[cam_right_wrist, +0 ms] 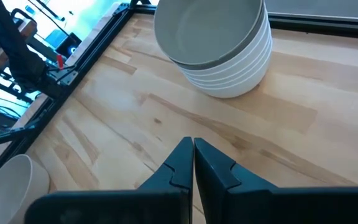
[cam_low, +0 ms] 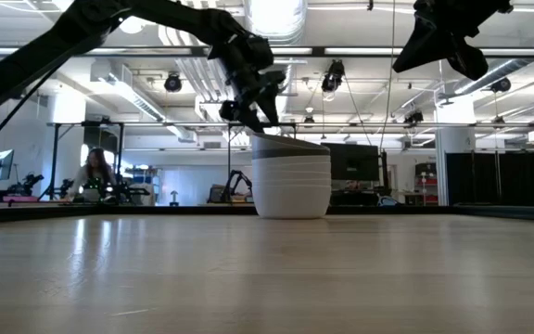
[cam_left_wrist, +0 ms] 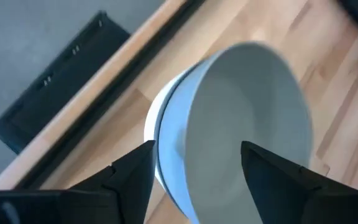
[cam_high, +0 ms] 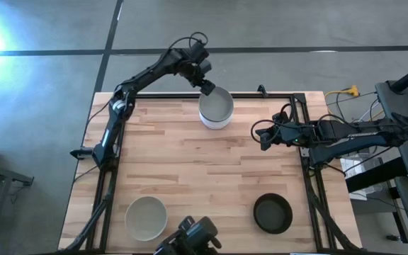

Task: Nest bowls inside each other
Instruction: Stack the gray bowl on the stacked dark gray bowl, then stack the gray bowl on the stacked gray bowl

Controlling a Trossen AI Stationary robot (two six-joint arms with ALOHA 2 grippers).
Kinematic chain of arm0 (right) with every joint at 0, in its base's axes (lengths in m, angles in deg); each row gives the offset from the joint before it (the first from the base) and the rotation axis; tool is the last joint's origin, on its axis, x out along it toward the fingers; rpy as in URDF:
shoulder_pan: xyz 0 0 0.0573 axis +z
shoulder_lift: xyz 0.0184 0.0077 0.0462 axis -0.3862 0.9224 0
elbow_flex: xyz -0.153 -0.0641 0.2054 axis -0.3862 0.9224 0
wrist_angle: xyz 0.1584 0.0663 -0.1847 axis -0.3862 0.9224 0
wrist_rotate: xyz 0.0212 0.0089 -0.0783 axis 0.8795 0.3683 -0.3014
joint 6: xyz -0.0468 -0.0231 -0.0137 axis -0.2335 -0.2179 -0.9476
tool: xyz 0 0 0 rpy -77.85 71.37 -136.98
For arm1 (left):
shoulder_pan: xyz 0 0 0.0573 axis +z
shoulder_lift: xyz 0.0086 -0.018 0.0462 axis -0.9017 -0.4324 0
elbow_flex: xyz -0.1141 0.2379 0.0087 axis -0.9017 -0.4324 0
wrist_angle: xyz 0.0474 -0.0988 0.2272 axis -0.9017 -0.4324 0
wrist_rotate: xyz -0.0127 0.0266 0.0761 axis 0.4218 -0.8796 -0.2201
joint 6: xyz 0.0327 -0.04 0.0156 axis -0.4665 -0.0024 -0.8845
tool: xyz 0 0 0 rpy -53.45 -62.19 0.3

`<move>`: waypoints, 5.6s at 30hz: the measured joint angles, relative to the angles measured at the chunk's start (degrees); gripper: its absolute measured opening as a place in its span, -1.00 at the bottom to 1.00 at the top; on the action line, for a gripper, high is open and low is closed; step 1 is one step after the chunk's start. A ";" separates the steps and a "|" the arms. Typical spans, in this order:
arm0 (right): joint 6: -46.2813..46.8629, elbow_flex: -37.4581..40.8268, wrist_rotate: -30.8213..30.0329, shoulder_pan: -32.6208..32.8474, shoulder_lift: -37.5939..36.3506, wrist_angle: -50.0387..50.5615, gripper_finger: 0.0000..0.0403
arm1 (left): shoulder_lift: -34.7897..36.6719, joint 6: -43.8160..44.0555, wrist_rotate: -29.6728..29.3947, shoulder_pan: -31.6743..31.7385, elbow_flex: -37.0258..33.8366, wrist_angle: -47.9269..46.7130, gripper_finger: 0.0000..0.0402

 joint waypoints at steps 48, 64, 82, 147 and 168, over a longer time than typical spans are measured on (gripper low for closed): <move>1.19 0.00 0.09 0.04 0.01 -1.63 -0.96 | 19.76 -4.48 4.21 -1.49 -15.40 1.24 -1.00; -9.23 0.00 9.12 0.07 0.02 -7.26 -0.96 | 60.85 22.13 7.15 -29.20 -69.58 7.29 -1.00; -15.91 0.02 9.27 0.02 0.02 -8.49 -0.96 | 67.20 53.54 3.13 -59.10 -95.65 35.62 -0.81; -7.67 0.02 8.66 -0.24 0.02 -8.60 -0.96 | 26.10 18.36 14.05 -0.34 -45.14 51.80 -1.00; -6.43 0.02 8.64 -0.24 0.02 -8.58 -0.96 | -0.99 4.50 0.15 0.11 -3.77 2.12 -1.00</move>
